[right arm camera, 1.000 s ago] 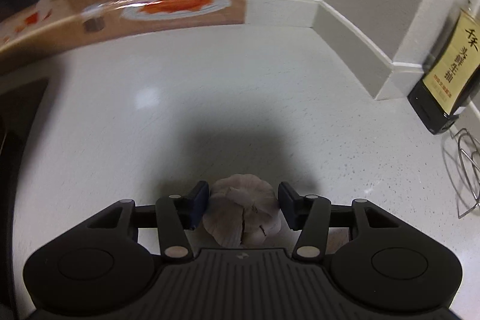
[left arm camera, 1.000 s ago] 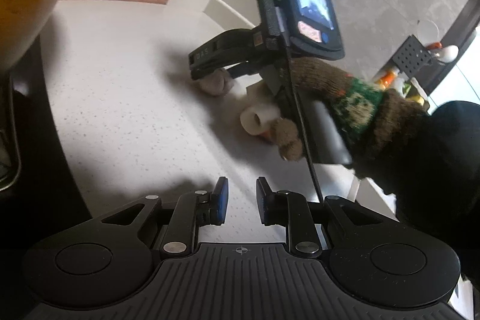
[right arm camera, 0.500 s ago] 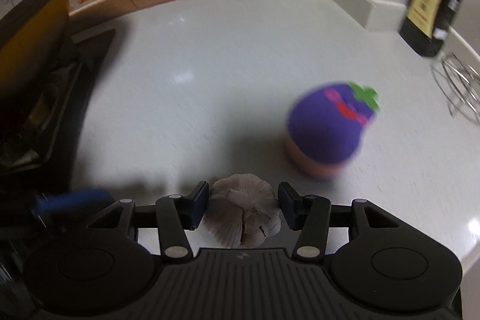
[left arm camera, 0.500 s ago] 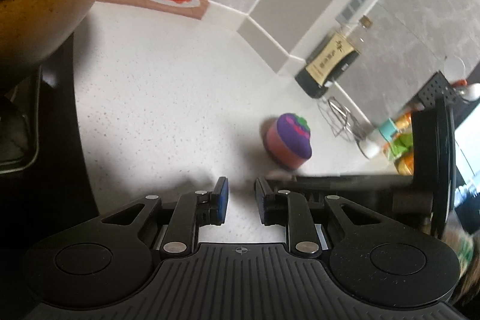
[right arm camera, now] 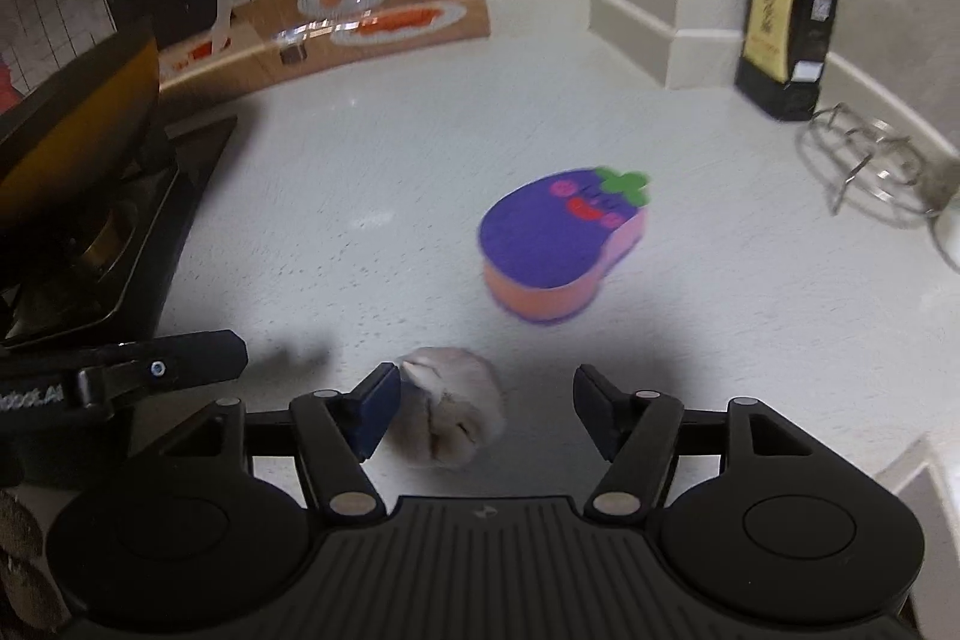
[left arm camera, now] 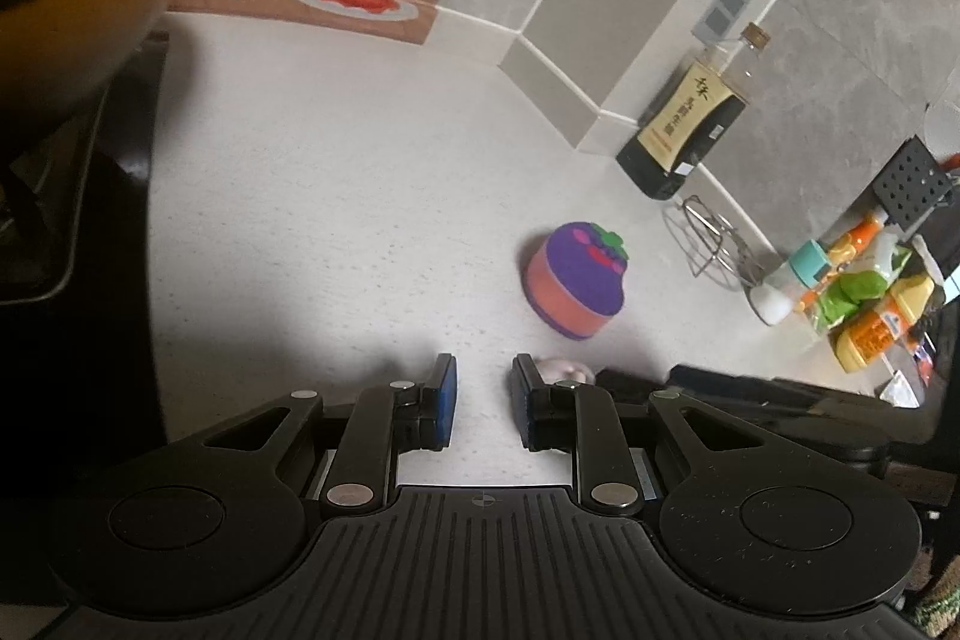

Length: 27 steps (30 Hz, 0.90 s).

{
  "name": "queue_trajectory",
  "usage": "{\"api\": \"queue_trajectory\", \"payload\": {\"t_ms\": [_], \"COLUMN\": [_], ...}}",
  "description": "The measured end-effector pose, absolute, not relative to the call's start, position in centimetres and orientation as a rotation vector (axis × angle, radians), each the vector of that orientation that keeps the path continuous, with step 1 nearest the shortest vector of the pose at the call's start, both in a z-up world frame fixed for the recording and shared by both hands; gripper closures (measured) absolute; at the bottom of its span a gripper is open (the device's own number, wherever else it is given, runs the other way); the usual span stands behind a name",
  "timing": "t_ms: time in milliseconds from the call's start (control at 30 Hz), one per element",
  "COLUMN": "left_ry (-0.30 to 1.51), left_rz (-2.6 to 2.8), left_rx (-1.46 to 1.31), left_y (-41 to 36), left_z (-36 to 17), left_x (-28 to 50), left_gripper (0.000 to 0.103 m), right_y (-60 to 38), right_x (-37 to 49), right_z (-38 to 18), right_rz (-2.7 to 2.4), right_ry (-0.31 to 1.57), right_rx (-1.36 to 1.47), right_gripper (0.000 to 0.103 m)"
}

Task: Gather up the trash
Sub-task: 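Grasp the purple eggplant sponge with the right tool while the left tool reaches the garlic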

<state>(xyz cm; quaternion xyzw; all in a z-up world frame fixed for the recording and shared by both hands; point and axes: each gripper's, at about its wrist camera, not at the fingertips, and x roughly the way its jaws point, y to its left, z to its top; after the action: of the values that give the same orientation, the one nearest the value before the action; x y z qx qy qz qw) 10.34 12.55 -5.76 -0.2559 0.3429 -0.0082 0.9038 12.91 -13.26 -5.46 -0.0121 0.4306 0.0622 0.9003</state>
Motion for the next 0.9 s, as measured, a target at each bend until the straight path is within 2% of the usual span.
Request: {"api": "queue_trajectory", "payload": {"t_ms": [200,267,533,733,900], "left_ry": [0.713,0.713,0.738,0.771,0.786], "left_rz": [-0.013,-0.007,-0.012,-0.027,-0.033], "left_rx": [-0.517,-0.516,-0.477,-0.447,-0.429], "left_y": [12.4,12.7,12.7,12.1,12.1], "left_z": [-5.6,-5.6,-5.5,-5.9,-6.0], "left_x": [10.8,10.9,12.2,13.1,13.3], "left_gripper": [0.080,0.080,0.080,0.080,0.080], "right_y": [-15.4,-15.7,-15.1,-14.4,-12.7], "right_x": [15.0,16.8,21.7,22.7,23.6], "right_z": [-3.3,-3.2,-6.9,-6.9,-8.2], "right_rz": [0.052,0.030,0.011,0.034,0.051], "right_ry": [0.815,0.815,0.900,0.906,0.967], "right_rx": [0.002,0.004,-0.042,0.037,0.019], "right_gripper": [0.038,0.034,0.033,0.033,0.028]}}
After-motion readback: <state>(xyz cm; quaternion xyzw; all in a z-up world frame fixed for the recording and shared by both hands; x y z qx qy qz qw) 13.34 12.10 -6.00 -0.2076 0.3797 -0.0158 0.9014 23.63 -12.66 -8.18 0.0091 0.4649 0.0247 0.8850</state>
